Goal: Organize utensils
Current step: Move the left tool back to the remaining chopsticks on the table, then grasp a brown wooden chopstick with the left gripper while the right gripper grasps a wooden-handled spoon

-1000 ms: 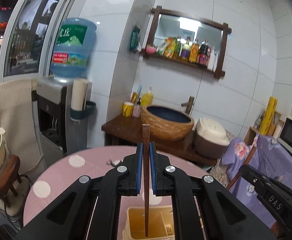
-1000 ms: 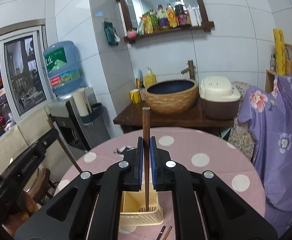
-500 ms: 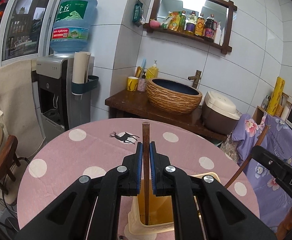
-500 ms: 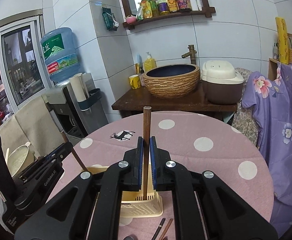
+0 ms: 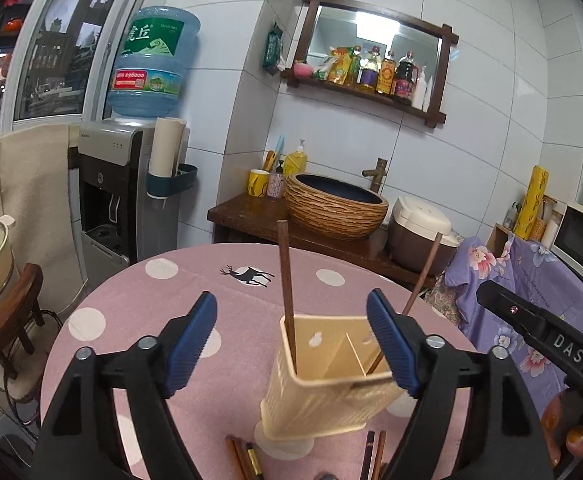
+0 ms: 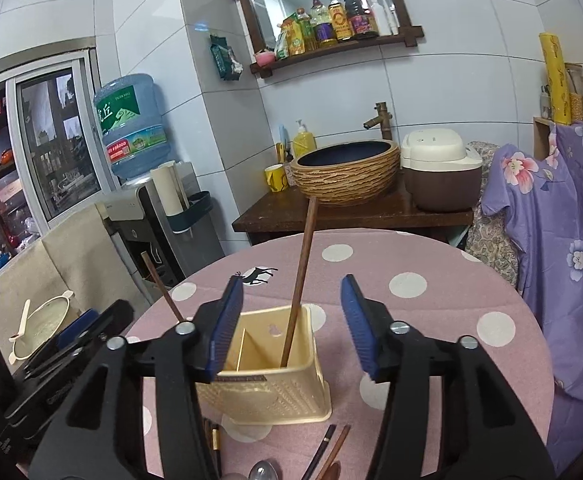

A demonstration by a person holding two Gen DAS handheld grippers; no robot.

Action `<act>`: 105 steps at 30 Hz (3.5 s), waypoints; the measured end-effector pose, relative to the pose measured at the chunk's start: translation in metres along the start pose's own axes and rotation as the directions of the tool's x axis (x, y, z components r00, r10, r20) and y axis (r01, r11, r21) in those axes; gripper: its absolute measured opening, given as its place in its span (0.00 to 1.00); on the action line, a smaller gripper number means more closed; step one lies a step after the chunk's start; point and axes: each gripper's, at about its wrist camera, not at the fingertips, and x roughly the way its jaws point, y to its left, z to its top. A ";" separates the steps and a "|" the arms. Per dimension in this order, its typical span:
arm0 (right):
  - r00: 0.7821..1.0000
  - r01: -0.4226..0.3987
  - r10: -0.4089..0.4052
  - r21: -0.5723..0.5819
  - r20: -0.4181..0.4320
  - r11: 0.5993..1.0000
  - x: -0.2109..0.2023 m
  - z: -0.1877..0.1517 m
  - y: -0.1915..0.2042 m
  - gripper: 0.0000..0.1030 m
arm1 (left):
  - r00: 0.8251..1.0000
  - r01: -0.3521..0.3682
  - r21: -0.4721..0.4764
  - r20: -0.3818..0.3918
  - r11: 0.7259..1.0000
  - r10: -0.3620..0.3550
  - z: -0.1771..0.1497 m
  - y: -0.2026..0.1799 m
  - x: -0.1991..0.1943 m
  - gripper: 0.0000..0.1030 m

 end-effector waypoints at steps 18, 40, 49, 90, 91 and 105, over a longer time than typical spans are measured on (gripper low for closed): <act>0.966 0.127 -0.126 -0.010 -0.226 0.992 -0.011 -0.127 -0.043 0.58 | 0.937 -0.044 -0.001 -0.347 0.999 0.041 -0.113 0.058 0.001 0.51; 0.940 0.156 -0.145 0.011 -0.309 0.988 -0.007 -0.171 -0.052 0.58 | 0.884 -0.083 0.063 -0.456 0.995 0.103 -0.152 0.065 0.011 0.36; 0.911 0.145 -0.145 -0.028 -0.386 0.989 0.010 -0.175 -0.036 0.54 | 0.882 -0.094 0.020 -0.463 0.995 0.093 -0.154 0.066 0.017 0.36; 0.859 0.218 -0.196 -0.007 -0.473 0.976 0.057 -0.181 -0.025 0.16 | 0.850 -0.139 0.089 -0.500 0.986 0.165 -0.135 0.054 0.069 0.11; 0.859 0.217 -0.195 -0.008 -0.473 0.976 0.057 -0.181 -0.025 0.16 | 0.850 -0.138 0.088 -0.500 0.987 0.164 -0.135 0.054 0.069 0.11; 0.867 0.205 -0.180 0.002 -0.465 0.979 0.060 -0.180 -0.027 0.16 | 0.856 -0.146 0.068 -0.491 0.987 0.161 -0.135 0.052 0.071 0.09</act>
